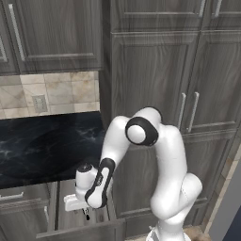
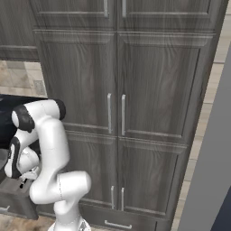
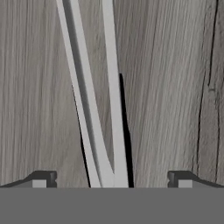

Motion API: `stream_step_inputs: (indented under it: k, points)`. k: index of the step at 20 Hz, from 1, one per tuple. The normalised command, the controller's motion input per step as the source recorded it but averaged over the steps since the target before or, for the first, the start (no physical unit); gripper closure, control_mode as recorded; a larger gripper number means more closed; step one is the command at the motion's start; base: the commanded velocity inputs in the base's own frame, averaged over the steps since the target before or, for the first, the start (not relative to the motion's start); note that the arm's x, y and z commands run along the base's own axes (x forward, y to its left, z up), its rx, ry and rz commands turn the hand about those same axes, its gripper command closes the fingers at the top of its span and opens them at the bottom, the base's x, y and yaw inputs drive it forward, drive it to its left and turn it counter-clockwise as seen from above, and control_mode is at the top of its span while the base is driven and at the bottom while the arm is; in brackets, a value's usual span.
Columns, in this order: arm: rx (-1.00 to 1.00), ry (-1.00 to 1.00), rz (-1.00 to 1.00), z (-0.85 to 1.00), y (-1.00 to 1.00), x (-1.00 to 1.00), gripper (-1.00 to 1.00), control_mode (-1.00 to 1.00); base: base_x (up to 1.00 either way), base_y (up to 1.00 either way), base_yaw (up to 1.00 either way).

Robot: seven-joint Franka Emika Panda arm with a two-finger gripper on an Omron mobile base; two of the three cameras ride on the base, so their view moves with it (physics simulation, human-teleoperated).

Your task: Take the tongs from the drawer on the left and place them on the dining counter next to the tray containing the hot dog.

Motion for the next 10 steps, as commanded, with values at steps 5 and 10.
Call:
stream_step_inputs:
  k: [5,10]
  points:
    - [0.00,0.00,0.00,-0.07,0.00,0.00,-1.00,-1.00,0.00,0.00,0.00]
    - [0.00,0.00,0.00,0.00,0.00,0.00,1.00,-1.00,0.00,0.00,0.00]
